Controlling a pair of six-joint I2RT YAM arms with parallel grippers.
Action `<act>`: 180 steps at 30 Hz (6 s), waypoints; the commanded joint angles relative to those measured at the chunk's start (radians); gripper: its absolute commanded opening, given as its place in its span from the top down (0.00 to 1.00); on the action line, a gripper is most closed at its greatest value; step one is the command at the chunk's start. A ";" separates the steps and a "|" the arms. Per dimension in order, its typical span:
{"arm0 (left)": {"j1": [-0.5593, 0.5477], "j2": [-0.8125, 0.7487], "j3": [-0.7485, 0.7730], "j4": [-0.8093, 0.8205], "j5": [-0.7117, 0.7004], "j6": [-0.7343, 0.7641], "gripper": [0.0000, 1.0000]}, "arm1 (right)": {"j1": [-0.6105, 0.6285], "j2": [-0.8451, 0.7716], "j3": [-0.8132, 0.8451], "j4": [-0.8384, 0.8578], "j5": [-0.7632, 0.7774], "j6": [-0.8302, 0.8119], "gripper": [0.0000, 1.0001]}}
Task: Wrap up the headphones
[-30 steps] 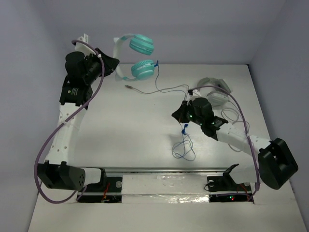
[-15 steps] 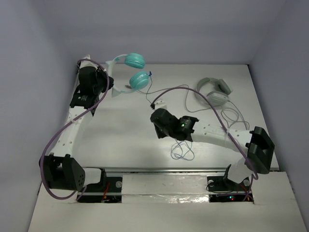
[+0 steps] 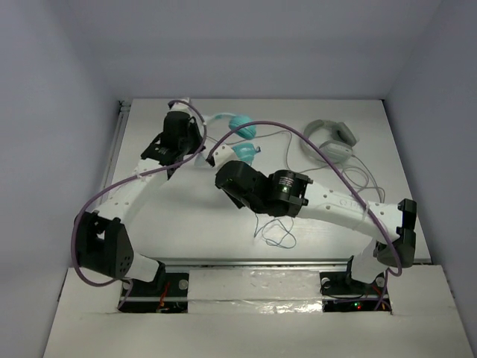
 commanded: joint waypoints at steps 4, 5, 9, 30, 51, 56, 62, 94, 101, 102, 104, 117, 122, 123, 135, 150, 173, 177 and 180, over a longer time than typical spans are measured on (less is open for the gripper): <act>-0.089 -0.001 0.034 0.025 0.126 0.058 1.00 | -0.003 -0.009 0.076 0.008 0.114 -0.171 1.00; -0.089 -0.006 0.028 0.019 0.138 0.074 1.00 | -0.012 -0.015 0.079 0.010 0.122 -0.175 1.00; -0.102 -0.032 -0.006 -0.001 0.196 0.111 1.00 | -0.050 -0.045 0.061 0.016 0.166 -0.197 1.00; -0.138 -0.072 0.015 -0.139 0.446 0.302 1.00 | -0.273 -0.152 -0.136 0.244 0.192 -0.252 1.00; -0.108 -0.132 0.028 0.008 0.707 0.188 1.00 | -0.431 -0.262 -0.340 0.434 0.137 -0.059 1.00; -0.071 -0.156 0.015 0.086 0.753 0.122 1.00 | -0.471 -0.328 -0.432 0.511 0.027 0.007 1.00; -0.060 -0.167 0.022 0.186 0.840 0.056 1.00 | -0.520 -0.388 -0.525 0.644 -0.223 0.044 0.98; -0.033 -0.253 0.180 0.269 0.690 -0.231 1.00 | -0.621 -0.238 -1.067 1.531 -0.758 0.320 0.41; -0.033 -0.262 0.223 0.263 0.590 -0.257 1.00 | -0.621 -0.259 -1.167 1.540 -0.754 0.369 0.44; -0.033 -0.261 0.230 0.263 0.586 -0.258 1.00 | -0.621 -0.264 -1.179 1.537 -0.754 0.377 0.44; -0.033 -0.261 0.238 0.264 0.564 -0.264 1.00 | -0.621 -0.278 -1.203 1.531 -0.757 0.392 0.44; -0.014 -0.290 0.177 0.333 0.379 -0.327 1.00 | -0.600 -0.333 -1.276 1.425 -0.740 0.444 0.53; -0.014 -0.288 0.152 0.343 0.373 -0.343 1.00 | -0.600 -0.330 -1.271 1.421 -0.734 0.446 0.50; -0.014 -0.291 0.146 0.343 0.370 -0.347 1.00 | -0.600 -0.334 -1.265 1.396 -0.731 0.441 0.50; -0.014 -0.291 -0.041 0.427 0.015 -0.413 1.00 | -0.309 -0.308 -1.049 1.050 -0.492 0.409 1.00; -0.005 -0.170 -0.024 0.332 -0.347 -0.145 1.00 | -0.018 -0.356 -0.770 0.573 -0.234 0.386 1.00; -0.349 0.025 -0.001 -0.016 -0.470 0.188 1.00 | -0.058 -0.382 -0.389 0.279 0.161 0.035 1.00; -0.394 0.022 -0.020 -0.059 -0.433 0.231 1.00 | -0.128 -0.390 -0.388 0.283 0.148 0.001 1.00; -0.404 -0.006 -0.041 -0.070 -0.333 0.266 1.00 | -0.179 -0.379 -0.386 0.283 0.147 -0.030 1.00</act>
